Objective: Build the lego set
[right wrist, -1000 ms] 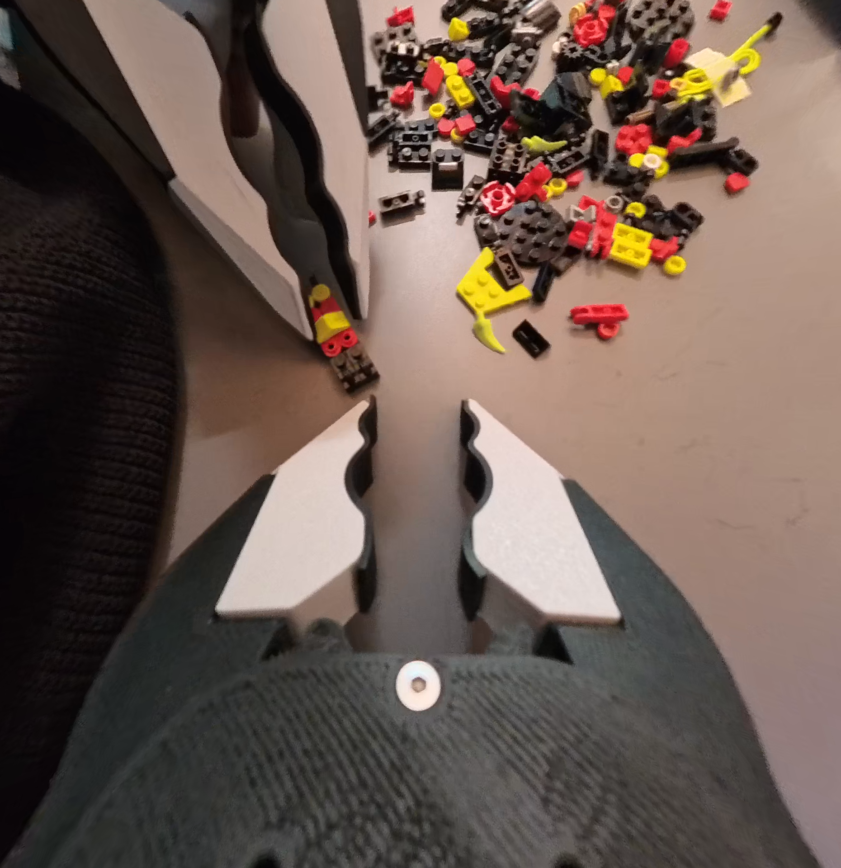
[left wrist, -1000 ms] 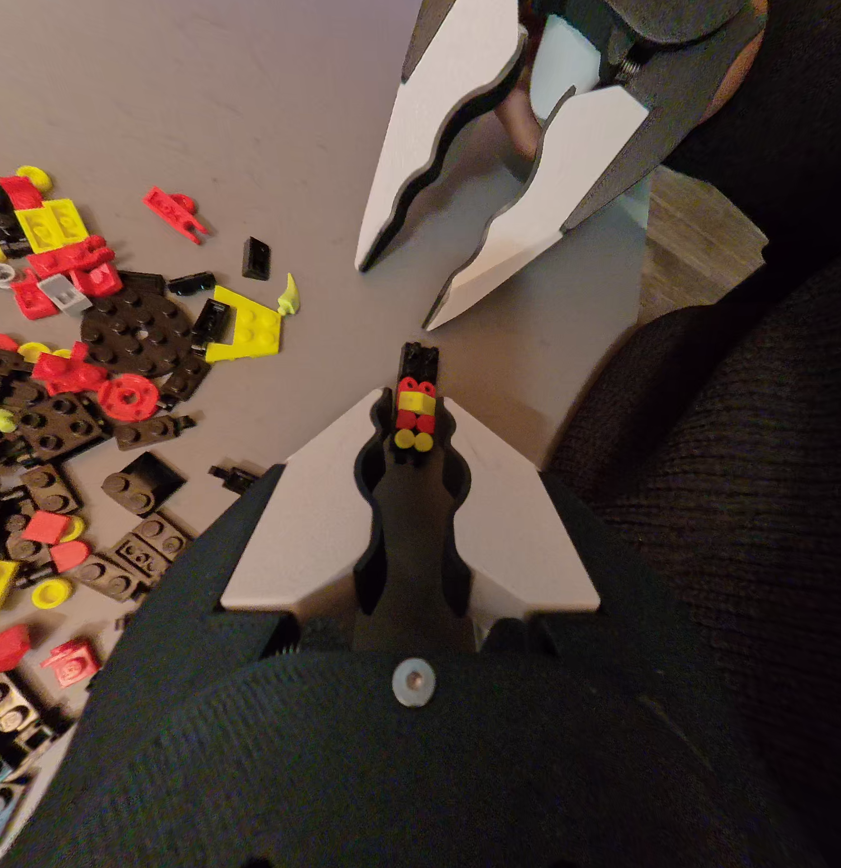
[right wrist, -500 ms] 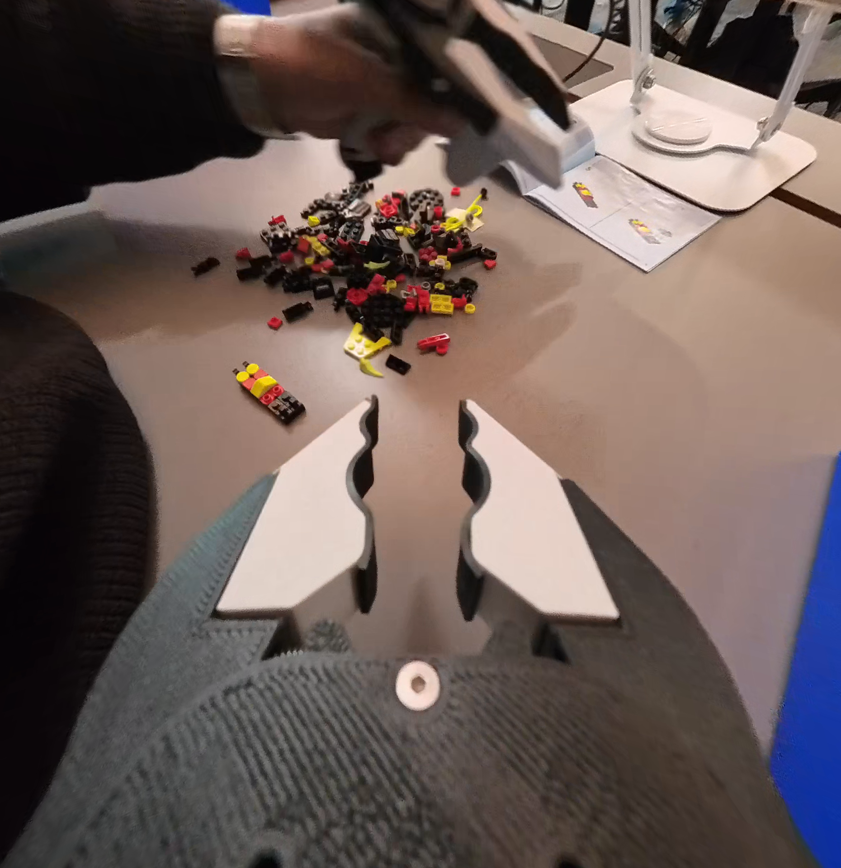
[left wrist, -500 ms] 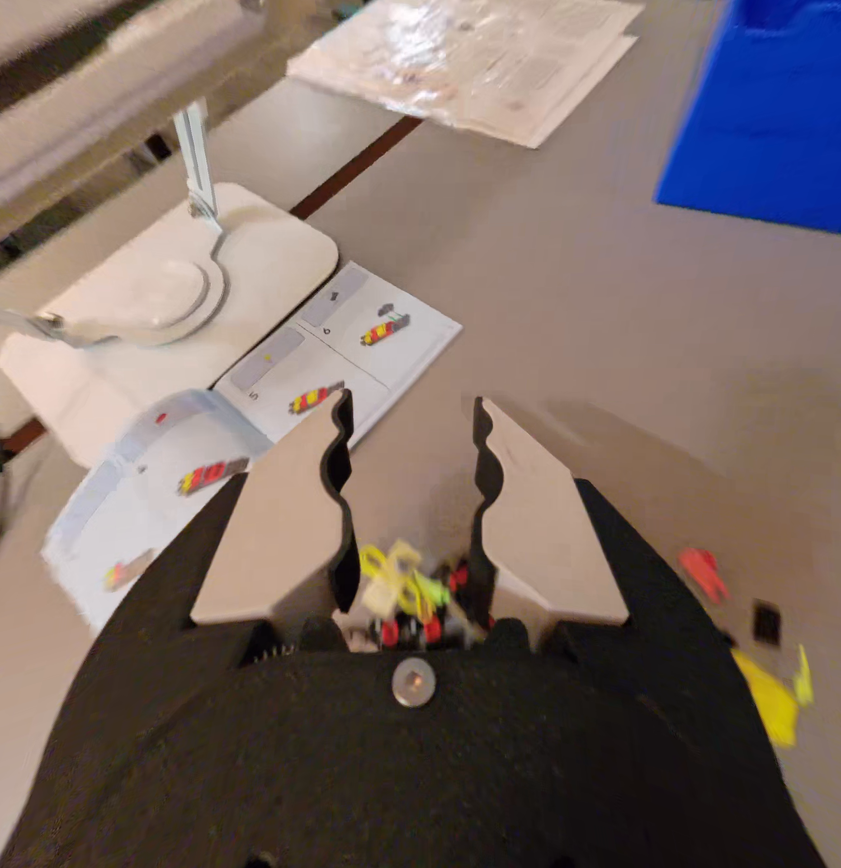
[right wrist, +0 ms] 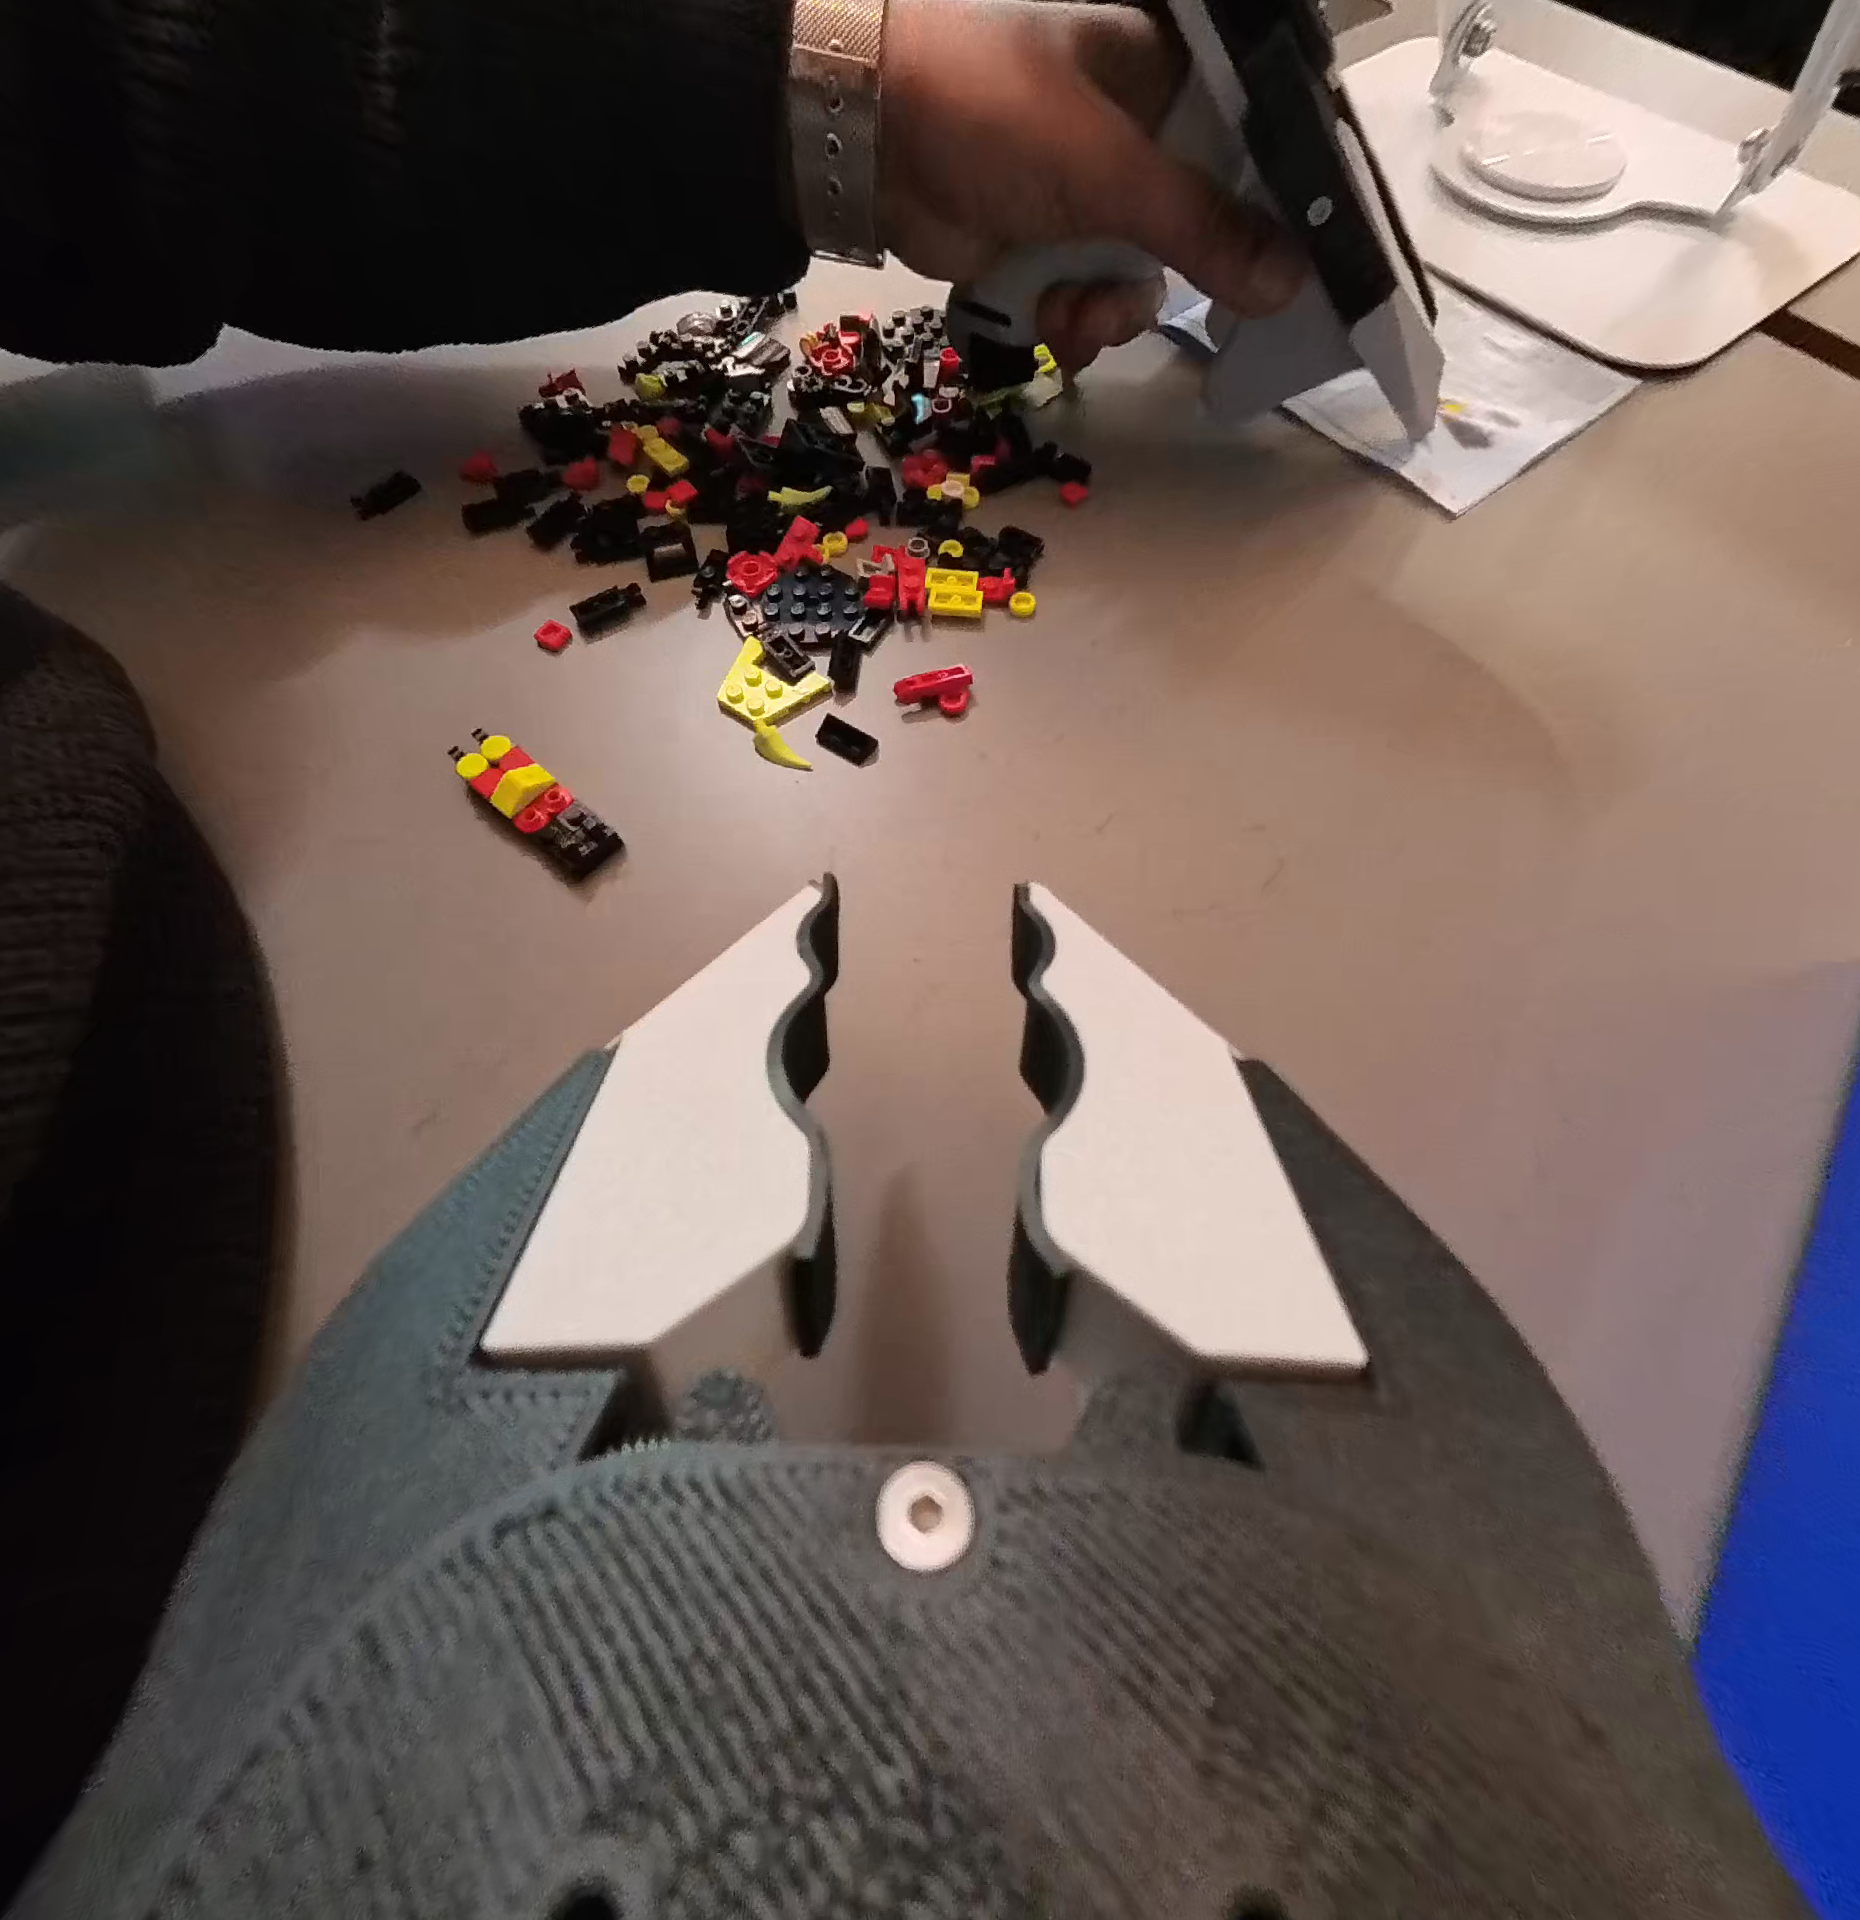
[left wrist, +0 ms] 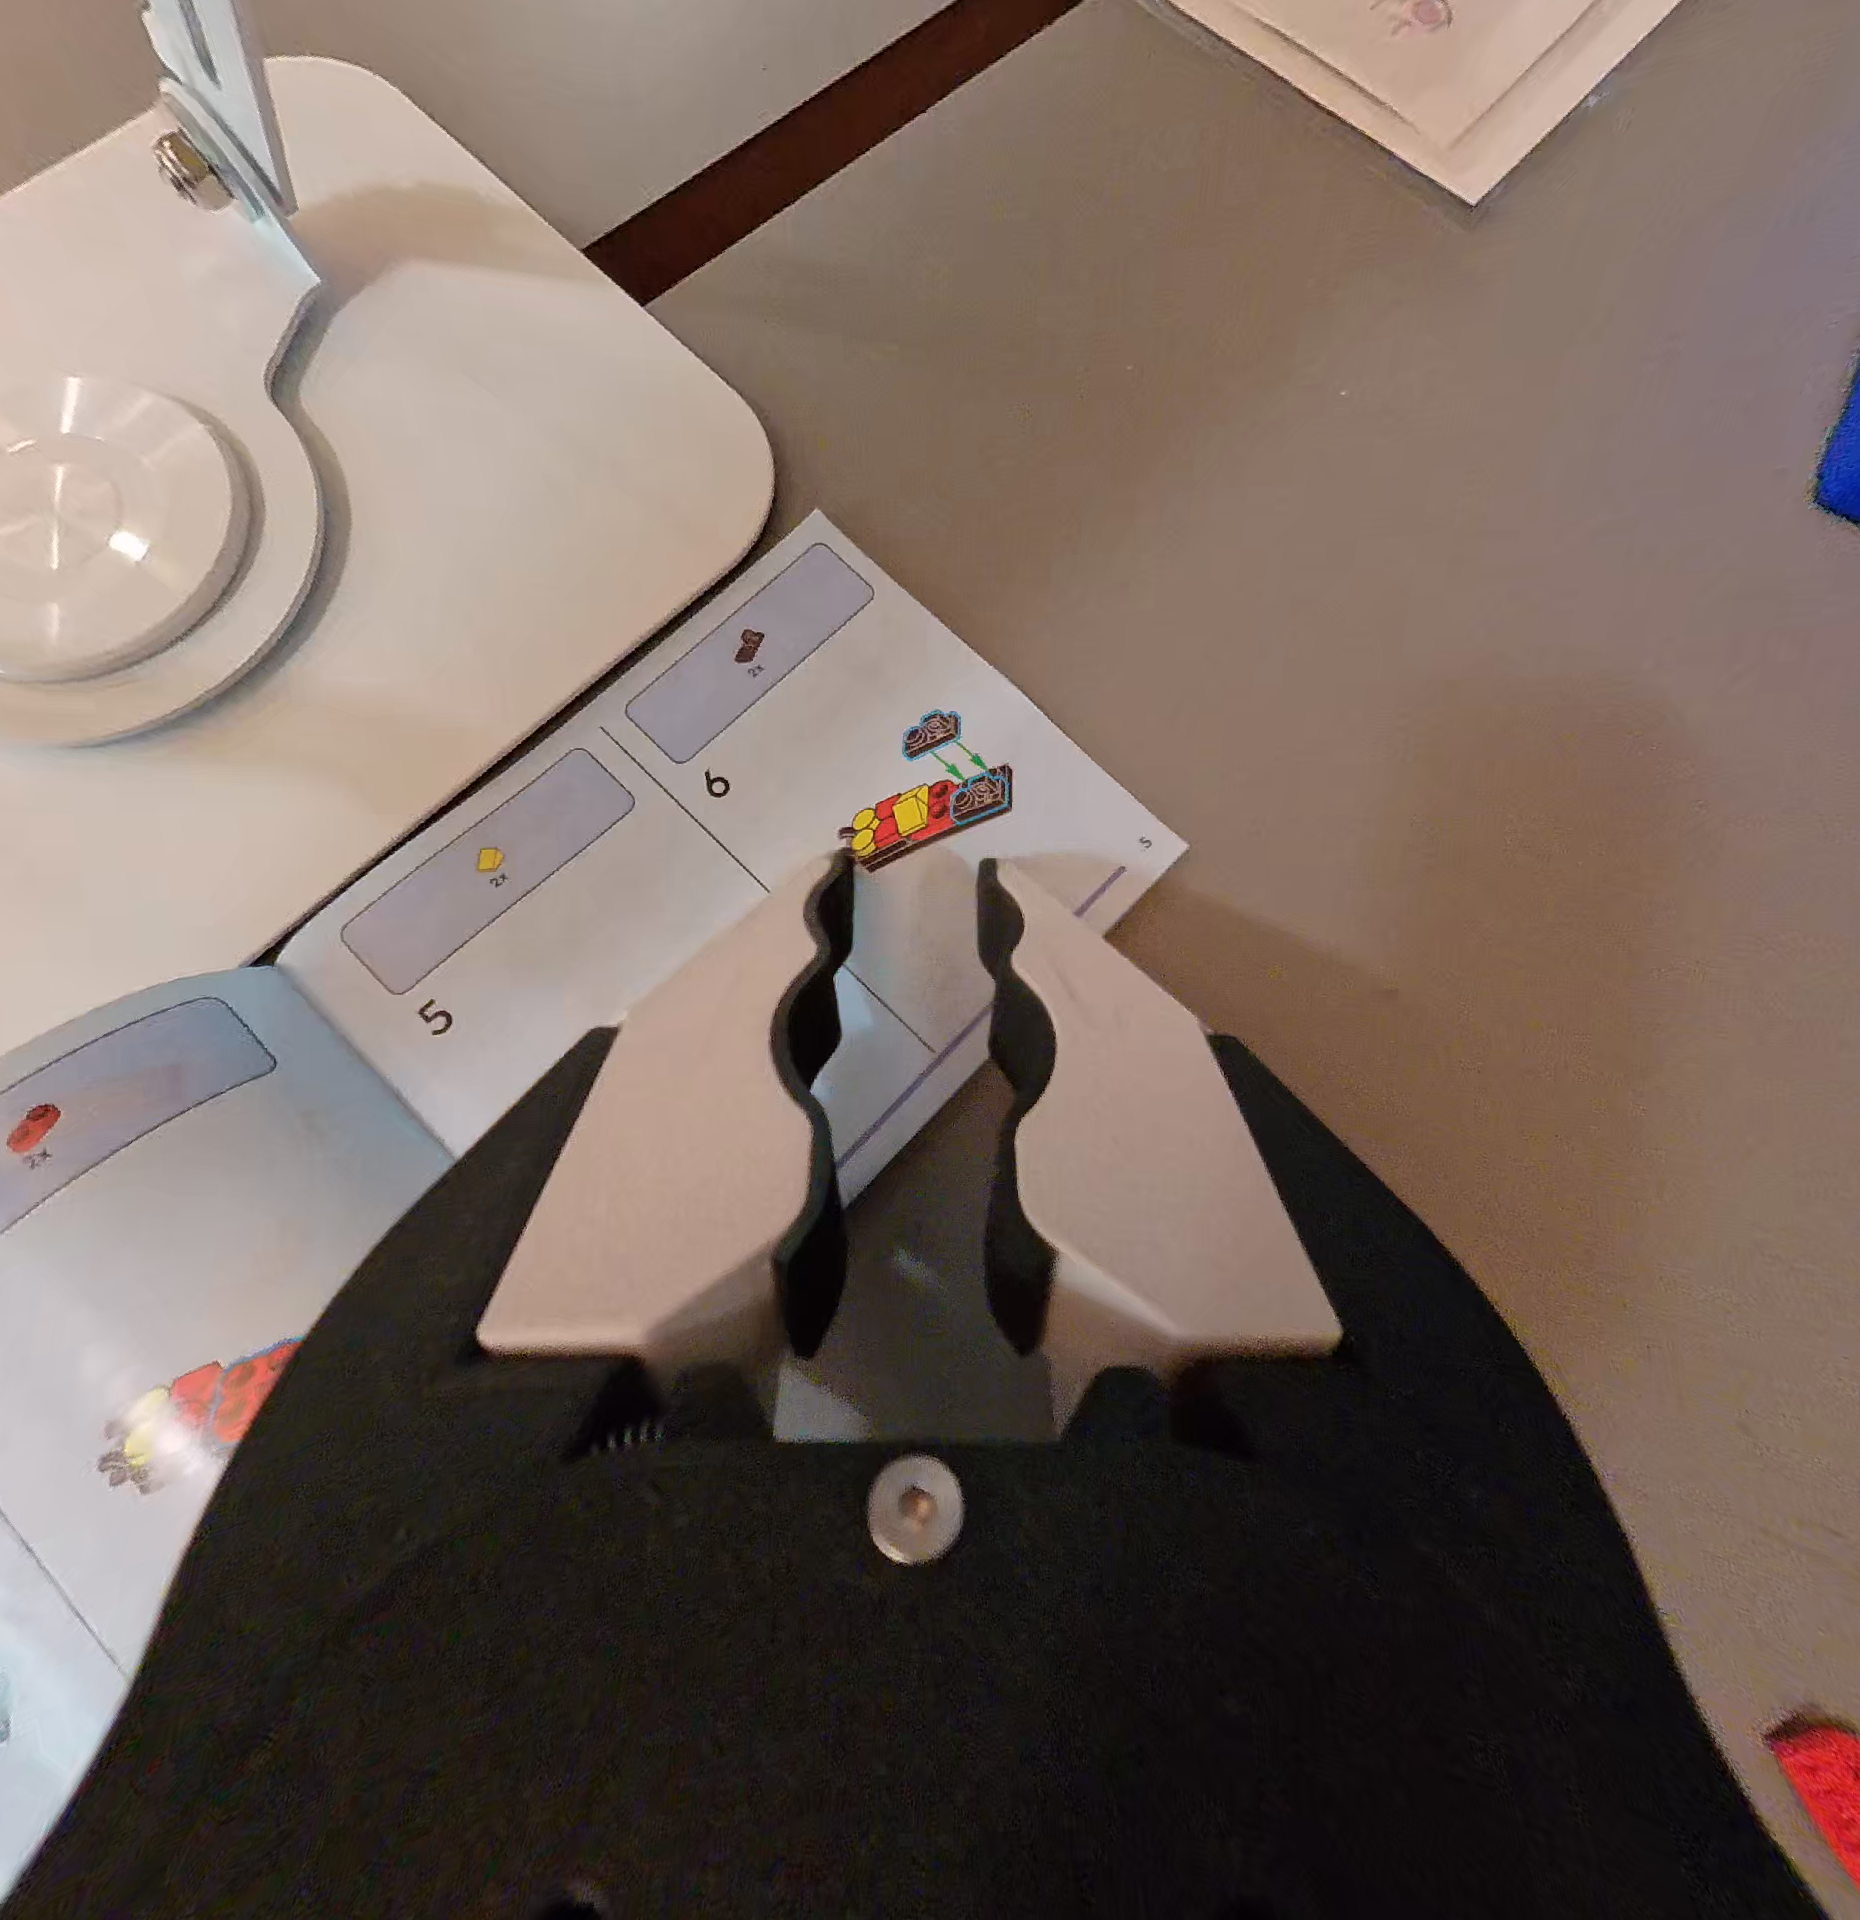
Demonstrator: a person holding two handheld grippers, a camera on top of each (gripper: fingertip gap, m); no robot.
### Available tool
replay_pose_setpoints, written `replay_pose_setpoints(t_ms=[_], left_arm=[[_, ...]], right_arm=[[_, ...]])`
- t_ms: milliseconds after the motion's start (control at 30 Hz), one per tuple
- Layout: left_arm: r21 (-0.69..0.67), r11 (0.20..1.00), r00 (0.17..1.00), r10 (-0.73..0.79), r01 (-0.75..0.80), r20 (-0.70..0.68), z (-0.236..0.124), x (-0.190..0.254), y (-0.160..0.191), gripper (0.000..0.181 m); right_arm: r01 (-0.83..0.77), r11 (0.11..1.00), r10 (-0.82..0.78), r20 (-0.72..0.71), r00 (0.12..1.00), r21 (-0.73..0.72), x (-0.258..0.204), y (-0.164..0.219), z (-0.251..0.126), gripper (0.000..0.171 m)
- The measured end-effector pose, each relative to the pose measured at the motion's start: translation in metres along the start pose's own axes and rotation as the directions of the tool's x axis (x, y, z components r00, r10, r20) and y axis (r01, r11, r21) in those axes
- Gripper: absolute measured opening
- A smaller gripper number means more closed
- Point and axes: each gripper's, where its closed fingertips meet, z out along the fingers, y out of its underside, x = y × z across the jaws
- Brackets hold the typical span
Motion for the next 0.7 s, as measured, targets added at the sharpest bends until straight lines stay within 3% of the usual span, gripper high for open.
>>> replay_pose_setpoints(t_ms=[100,367,467,567,700], left_arm=[[-0.003,1.000,1.000,-0.004,0.004,0.001,0.0011,-0.0011,0.0000,0.001],[0.014,0.999,0.998,-0.050,0.050,-0.035,-0.0014,0.0006,-0.0020,0.000],[0.031,0.998,0.996,-0.044,0.047,-0.072,-0.0021,0.0076,-0.0053,0.055],[0.013,0.999,0.999,-0.030,0.030,-0.045,0.0027,0.0066,-0.0049,0.063],[-0.002,1.000,1.000,0.022,-0.022,0.008,0.0063,0.0040,-0.0052,0.060]], right_arm=[[-0.008,1.000,0.008,-0.001,1.000,0.002,0.0008,0.0001,-0.0003,0.032],[0.018,1.000,-0.019,-0.012,1.000,-0.018,-0.0007,0.0028,0.0016,0.032],[0.019,1.000,-0.019,-0.012,1.000,-0.021,-0.0003,0.0033,0.0022,0.032],[0.017,1.000,-0.018,-0.010,1.000,-0.025,-0.0004,0.0042,0.0030,0.033],[0.020,1.000,-0.020,-0.034,0.999,-0.017,0.0033,0.0029,0.0023,0.039]])
